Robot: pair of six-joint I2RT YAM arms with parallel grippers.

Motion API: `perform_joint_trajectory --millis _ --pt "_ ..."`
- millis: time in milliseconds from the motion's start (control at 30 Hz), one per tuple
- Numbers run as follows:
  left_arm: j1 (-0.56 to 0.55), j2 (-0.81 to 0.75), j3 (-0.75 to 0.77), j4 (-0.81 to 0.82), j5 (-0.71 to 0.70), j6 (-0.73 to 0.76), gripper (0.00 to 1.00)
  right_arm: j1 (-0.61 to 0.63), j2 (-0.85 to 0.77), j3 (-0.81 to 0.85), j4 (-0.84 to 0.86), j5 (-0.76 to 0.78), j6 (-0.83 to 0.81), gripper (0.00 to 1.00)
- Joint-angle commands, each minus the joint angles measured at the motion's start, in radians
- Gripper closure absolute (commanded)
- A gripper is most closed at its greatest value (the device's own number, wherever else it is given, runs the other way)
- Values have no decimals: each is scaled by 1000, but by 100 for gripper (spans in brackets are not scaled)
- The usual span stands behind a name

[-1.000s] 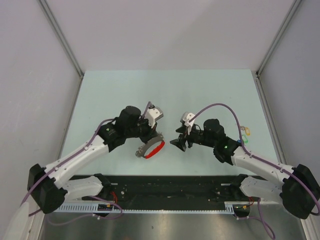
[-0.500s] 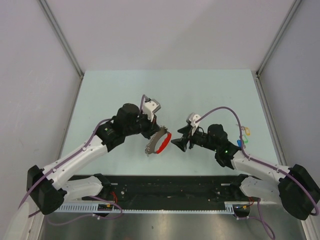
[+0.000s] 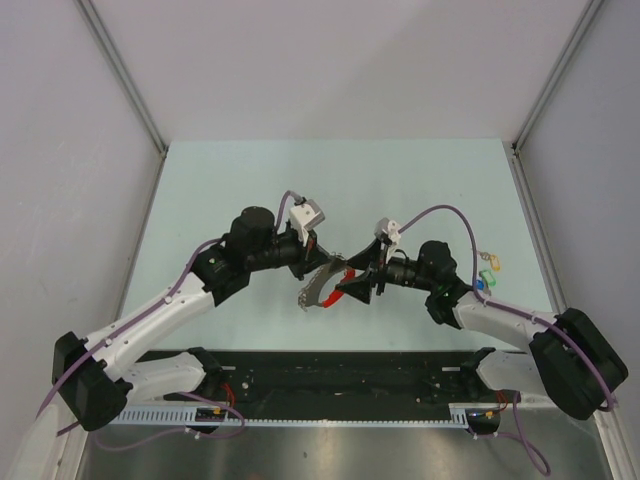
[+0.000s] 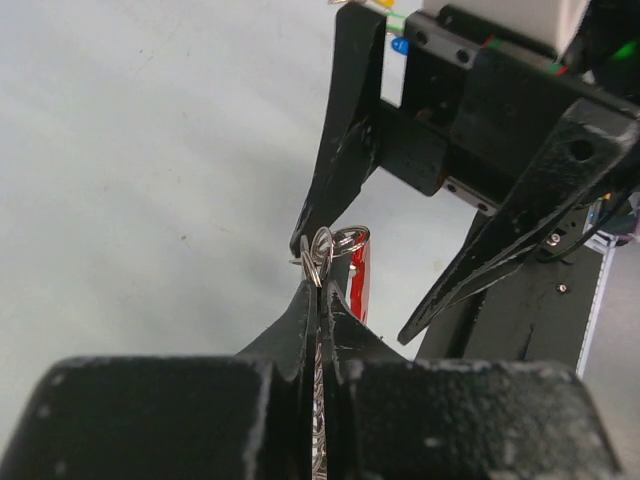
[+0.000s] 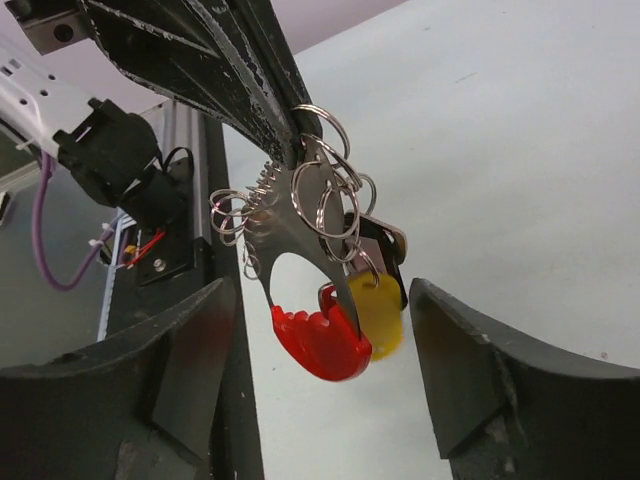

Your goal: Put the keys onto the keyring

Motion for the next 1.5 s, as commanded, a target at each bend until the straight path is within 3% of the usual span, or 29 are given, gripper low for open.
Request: perform_joint_trajectory --millis 0,67,100,167,200,267,533,933,1033,1333,1367,1467 --pt "-1 -19 1 86 67 4 100 -2 35 18 132 -80 62 28" --pt "-1 -20 -2 89 71 -2 99 -4 46 24 143 -85 60 37" --pt "-1 -19 -2 86 72 -4 100 -4 51 26 141 -90 57 52" --pt "-1 -22 7 60 66 -4 100 -11 48 29 120 -88 37 72" --pt "1 -24 11 51 49 -4 100 -13 37 29 107 -84 28 88" --pt "1 -28 22 16 32 -10 100 -16 19 32 54 -70 -22 100" --pt "13 -37 58 -87 -54 -51 100 7 -95 67 -213 93 -228 100" --pt "17 -19 113 -196 -101 -88 99 150 -179 72 -335 623 -371 100" --pt "22 -7 143 -227 -94 -103 100 170 -175 72 -328 677 -376 100" --pt "27 -36 88 -141 -123 -149 99 180 -167 70 -330 605 -382 100" --pt "27 -42 70 -121 -132 -181 97 182 -167 70 -330 605 -380 100" --pt "28 -80 -19 10 -137 -284 72 182 -170 72 -328 607 -371 100"
